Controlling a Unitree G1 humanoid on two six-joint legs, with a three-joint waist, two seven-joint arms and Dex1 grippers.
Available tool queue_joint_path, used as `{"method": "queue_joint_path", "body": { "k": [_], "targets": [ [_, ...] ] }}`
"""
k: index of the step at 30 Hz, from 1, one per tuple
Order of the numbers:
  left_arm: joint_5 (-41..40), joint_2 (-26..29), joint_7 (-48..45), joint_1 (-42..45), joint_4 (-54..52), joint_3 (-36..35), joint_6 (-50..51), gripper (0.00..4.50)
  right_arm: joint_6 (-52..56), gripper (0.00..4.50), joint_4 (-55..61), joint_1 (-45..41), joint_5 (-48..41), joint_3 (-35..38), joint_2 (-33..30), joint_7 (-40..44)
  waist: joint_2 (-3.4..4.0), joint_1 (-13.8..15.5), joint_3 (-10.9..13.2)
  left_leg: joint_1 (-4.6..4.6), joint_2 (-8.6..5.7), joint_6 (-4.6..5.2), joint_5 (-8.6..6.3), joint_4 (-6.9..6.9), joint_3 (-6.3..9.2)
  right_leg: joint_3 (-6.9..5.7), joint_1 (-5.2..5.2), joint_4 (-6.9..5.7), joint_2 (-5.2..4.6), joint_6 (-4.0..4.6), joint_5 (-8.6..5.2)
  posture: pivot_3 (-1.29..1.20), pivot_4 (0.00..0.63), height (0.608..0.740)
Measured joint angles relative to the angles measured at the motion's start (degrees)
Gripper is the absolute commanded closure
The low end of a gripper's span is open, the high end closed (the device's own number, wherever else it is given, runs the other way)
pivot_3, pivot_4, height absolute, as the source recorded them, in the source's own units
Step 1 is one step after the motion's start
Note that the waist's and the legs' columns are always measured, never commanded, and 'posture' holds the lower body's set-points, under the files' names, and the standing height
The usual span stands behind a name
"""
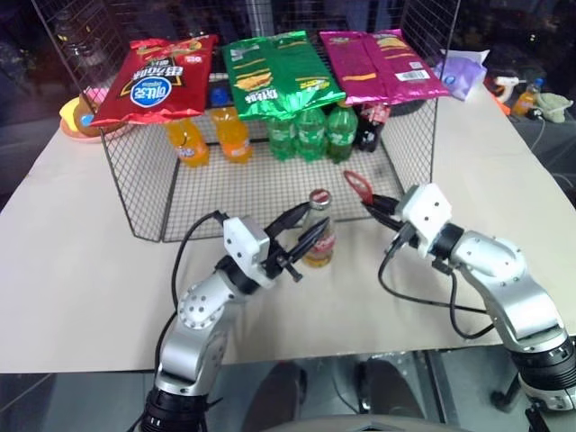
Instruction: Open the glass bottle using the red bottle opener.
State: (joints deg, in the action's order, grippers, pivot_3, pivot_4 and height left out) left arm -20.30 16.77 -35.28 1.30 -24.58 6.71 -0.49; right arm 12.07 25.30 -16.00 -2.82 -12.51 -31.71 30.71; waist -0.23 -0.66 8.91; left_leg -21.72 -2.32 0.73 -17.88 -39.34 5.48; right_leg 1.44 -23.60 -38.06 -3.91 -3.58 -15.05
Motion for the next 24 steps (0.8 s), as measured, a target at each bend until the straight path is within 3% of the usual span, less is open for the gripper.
{"method": "queue_joint_path", "body": {
  "k": [11,24],
  "targets": [
    [0.0,-0.2,0.4,0.6,0.5,0.1,0.1,3.22,-17.0,4.5,-6.5,-2.5,14.8,-3.4,2.8,-3.6,0.0,0.0,0.0,0.03,0.01,-0.01,0.01,0.0,0.0,0.01,0.01,-0.01,0.01,0.0,0.0,0.0,0.15,0.74],
    [-0.1,-0.5,0.4,0.8,1.1,0.1,0.2,3.22,-27.1,4.5,-12.7,-3.3,21.9,-4.8,5.2,-7.0,-0.01,0.0,-0.1,0.17,0.01,-0.01,0.01,0.0,-0.07,0.07,0.13,-0.03,0.03,0.0,0.0,0.0,0.15,0.74]
  ]
}}
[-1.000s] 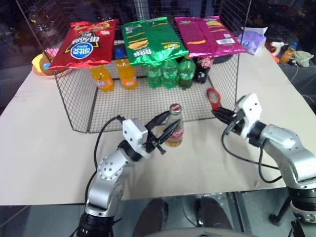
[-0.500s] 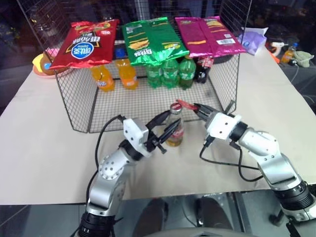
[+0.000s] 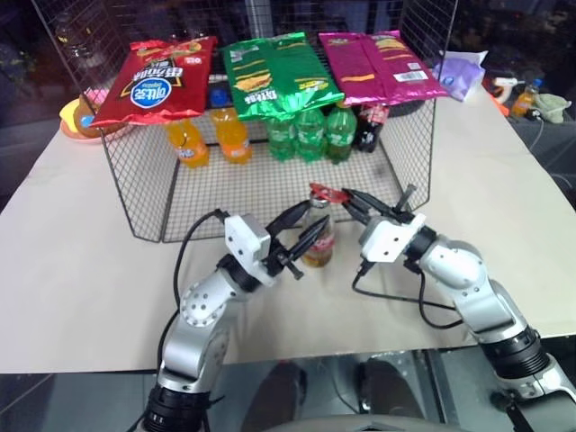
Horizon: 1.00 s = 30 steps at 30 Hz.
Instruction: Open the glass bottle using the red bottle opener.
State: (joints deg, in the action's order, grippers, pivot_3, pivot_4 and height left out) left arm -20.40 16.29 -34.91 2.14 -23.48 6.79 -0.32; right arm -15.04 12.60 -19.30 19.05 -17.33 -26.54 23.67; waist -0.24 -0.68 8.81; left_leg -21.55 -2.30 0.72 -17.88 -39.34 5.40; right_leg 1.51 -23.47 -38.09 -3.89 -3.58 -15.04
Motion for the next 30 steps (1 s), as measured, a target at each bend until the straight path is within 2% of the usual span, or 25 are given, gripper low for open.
{"method": "queue_joint_path", "body": {
  "k": [11,15,21,26,30],
  "targets": [
    [-0.1,-0.1,0.1,0.3,0.2,0.0,0.1,3.22,-16.2,4.5,-8.7,-11.5,11.5,0.8,-9.4,-3.5,-0.01,0.1,0.0,0.05,0.0,0.0,0.0,0.0,-0.07,0.05,0.02,0.0,0.01,-0.02,0.02,0.0,0.15,0.74],
    [0.3,-0.4,0.3,1.2,0.5,0.5,0.3,3.22,-20.4,4.5,-9.2,-16.1,16.1,1.3,-10.5,-6.6,-0.06,0.0,0.0,0.06,0.02,0.0,0.0,0.0,-0.11,0.09,0.02,0.0,0.05,-0.03,0.02,0.0,0.15,0.74],
    [0.3,-0.6,0.4,1.2,0.5,0.5,0.3,3.22,-21.4,4.5,-10.9,-16.4,19.8,2.4,-10.3,-10.8,-0.06,-0.1,0.0,0.04,0.04,0.0,0.0,0.04,-0.18,0.16,-0.02,0.02,0.05,-0.03,0.02,0.0,0.15,0.74],
    [0.4,-0.6,0.4,1.2,0.5,0.5,0.2,3.22,-17.9,4.5,-11.4,-13.8,15.3,4.9,-6.8,-11.5,-0.06,-0.1,0.0,0.04,0.06,0.0,0.0,0.04,-0.19,0.17,-0.02,0.02,0.06,-0.03,0.02,0.0,0.15,0.74],
    [0.4,-0.5,0.3,1.1,0.5,0.4,0.0,3.22,-13.2,4.5,-11.5,-8.4,5.1,7.4,-3.2,-9.7,-0.06,-0.1,0.0,0.04,0.08,0.01,0.0,0.06,-0.2,0.19,-0.01,0.03,0.06,-0.03,0.02,0.0,0.15,0.74]
  ]
}}
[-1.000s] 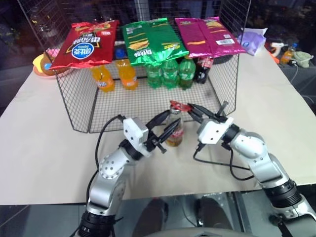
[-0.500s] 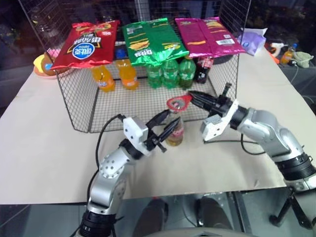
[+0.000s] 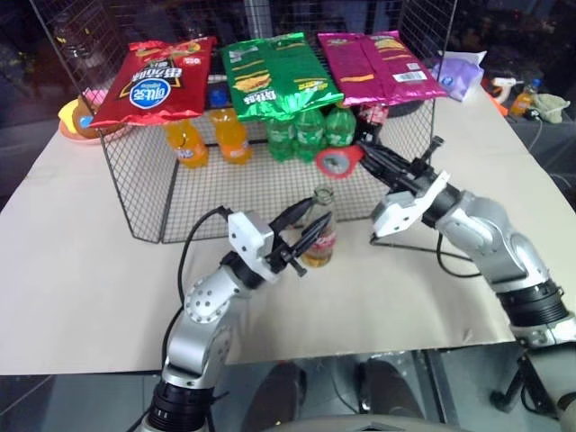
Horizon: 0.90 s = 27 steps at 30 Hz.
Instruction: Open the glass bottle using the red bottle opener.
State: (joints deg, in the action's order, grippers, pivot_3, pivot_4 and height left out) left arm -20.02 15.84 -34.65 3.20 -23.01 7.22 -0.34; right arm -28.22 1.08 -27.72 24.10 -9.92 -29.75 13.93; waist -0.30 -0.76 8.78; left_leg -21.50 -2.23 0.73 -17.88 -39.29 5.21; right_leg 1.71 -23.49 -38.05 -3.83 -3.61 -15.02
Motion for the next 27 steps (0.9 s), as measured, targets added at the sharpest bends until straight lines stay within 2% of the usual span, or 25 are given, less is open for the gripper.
{"method": "queue_joint_path", "body": {
  "k": [6,11,12,15,16,17,18,27],
  "targets": [
    [-0.2,0.0,0.4,-0.2,0.0,-0.2,0.0,3.22,13.1,4.5,2.0,8.3,-16.6,0.6,4.0,9.7,0.02,0.0,0.0,0.01,0.05,0.01,0.0,0.01,0.01,0.01,0.0,-0.01,0.03,0.0,0.0,0.0,0.15,0.74],
    [-0.1,0.0,0.7,-0.1,0.0,-0.1,0.0,3.22,27.5,4.5,9.5,13.2,-28.4,0.1,5.9,16.7,0.03,0.0,0.0,0.01,0.05,0.01,-0.01,0.01,0.02,0.01,0.0,-0.01,0.03,0.0,0.0,0.0,0.15,0.74],
    [-0.1,0.0,0.8,-0.2,0.0,-0.1,-0.1,2.26,29.7,4.5,10.5,13.9,-29.9,0.0,6.1,17.5,0.03,0.0,0.0,0.01,0.06,0.01,-0.01,0.01,0.05,0.0,0.0,-0.01,0.03,0.0,0.0,0.0,0.15,0.74],
    [0.8,0.2,1.1,-1.1,1.2,0.0,0.5,1.11,35.4,4.5,12.4,15.5,-33.2,-0.4,6.5,19.0,0.04,0.0,0.0,0.0,0.05,0.01,-0.01,0.01,0.03,0.0,-0.02,-0.01,0.03,0.0,0.0,0.0,0.15,0.74],
    [1.0,0.2,1.1,-1.3,1.4,0.0,0.6,0.85,36.0,4.5,12.4,15.6,-33.5,-0.4,6.5,19.2,0.03,0.0,0.0,-0.02,0.04,0.01,-0.01,0.01,0.03,0.0,-0.04,-0.01,0.03,0.0,0.0,0.0,0.15,0.74],
    [1.2,0.2,1.1,-1.3,1.5,0.0,0.7,0.22,36.9,4.5,12.5,15.6,-33.7,-0.4,6.5,19.3,0.04,0.0,0.0,-0.03,0.04,0.01,-0.01,0.01,0.03,0.0,-0.06,-0.01,0.03,0.0,0.0,0.0,0.15,0.74],
    [1.3,0.2,1.1,-1.3,1.5,0.0,0.7,0.01,37.4,4.5,12.6,15.6,-33.8,-0.3,6.5,19.4,0.04,0.0,0.0,-0.03,0.04,0.01,-0.01,0.01,0.04,-0.01,-0.06,-0.01,0.03,0.0,0.0,0.0,0.15,0.74],
    [1.3,0.4,0.9,-1.8,1.5,0.0,0.8,0.01,40.1,4.5,13.9,15.7,-34.7,0.3,6.6,19.3,0.03,0.0,0.0,-0.06,0.04,0.01,-0.01,0.02,0.04,-0.02,-0.08,0.0,0.03,0.0,0.0,0.0,0.15,0.74]
  ]
}}
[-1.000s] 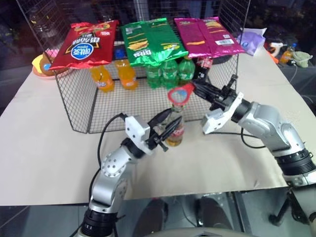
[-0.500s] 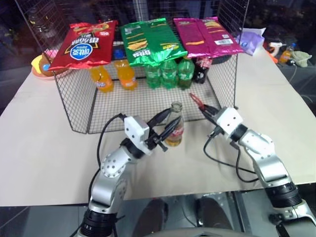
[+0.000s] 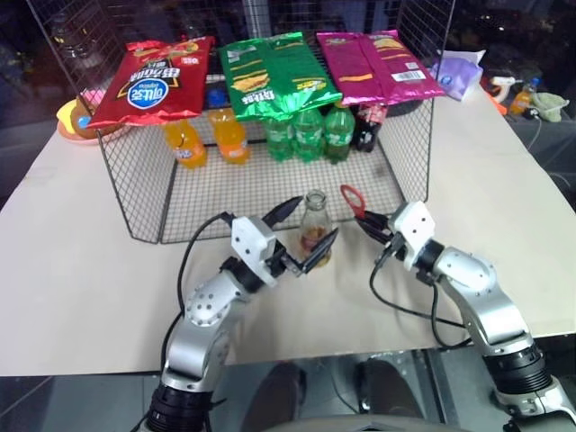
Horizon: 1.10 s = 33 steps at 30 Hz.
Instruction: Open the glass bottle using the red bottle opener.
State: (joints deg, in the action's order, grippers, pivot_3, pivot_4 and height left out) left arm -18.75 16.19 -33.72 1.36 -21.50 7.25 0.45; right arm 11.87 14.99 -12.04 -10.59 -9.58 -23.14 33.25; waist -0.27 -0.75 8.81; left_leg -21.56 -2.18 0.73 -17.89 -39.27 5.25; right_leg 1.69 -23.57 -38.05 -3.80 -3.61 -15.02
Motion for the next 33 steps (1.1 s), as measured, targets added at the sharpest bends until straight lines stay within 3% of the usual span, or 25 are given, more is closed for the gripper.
{"method": "queue_joint_path", "body": {
  "k": [14,19,23,24,33],
  "targets": [
    [-2.6,5.6,-1.2,-12.1,-7.5,-4.5,1.8,0.01,39.9,4.5,13.0,4.3,-30.3,10.8,-9.2,3.9,0.01,0.0,0.0,-0.09,0.04,0.05,-0.03,0.05,0.04,-0.05,-0.02,0.06,-0.06,0.0,0.0,0.0,0.15,0.74],
    [-2.3,5.5,-0.3,-17.7,-5.0,-8.9,-0.7,0.0,41.3,2.5,13.1,5.8,-29.7,10.5,-11.2,3.3,0.01,0.2,0.0,-0.09,0.03,0.07,-0.04,0.05,0.03,-0.08,-0.01,0.09,-0.06,0.0,0.0,0.0,0.15,0.74],
    [-1.0,5.0,1.5,-19.0,-1.4,-11.5,-1.2,0.0,36.0,0.38,11.2,8.5,-25.0,10.2,-14.0,4.4,-0.01,0.6,0.0,-0.11,-0.03,0.08,-0.05,0.02,0.05,-0.11,0.01,0.09,-0.07,-0.01,0.0,0.0,0.15,0.74],
    [-0.7,5.0,1.5,-19.5,-1.4,-11.5,-1.2,0.0,33.5,0.1,10.8,10.0,-23.0,9.9,-15.5,5.5,-0.01,0.7,0.0,-0.11,-0.07,0.1,-0.06,0.02,0.04,-0.11,0.01,0.1,-0.1,-0.01,0.0,0.0,0.15,0.74],
    [-0.4,7.5,0.8,-23.8,-1.4,-12.9,0.3,0.0,4.4,0.1,3.5,21.0,-15.2,13.9,-14.6,15.5,-0.04,0.3,0.0,-0.02,0.06,0.11,-0.06,0.04,-0.05,-0.03,0.06,0.1,-0.02,-0.01,0.0,0.0,0.15,0.74]
  ]
}}
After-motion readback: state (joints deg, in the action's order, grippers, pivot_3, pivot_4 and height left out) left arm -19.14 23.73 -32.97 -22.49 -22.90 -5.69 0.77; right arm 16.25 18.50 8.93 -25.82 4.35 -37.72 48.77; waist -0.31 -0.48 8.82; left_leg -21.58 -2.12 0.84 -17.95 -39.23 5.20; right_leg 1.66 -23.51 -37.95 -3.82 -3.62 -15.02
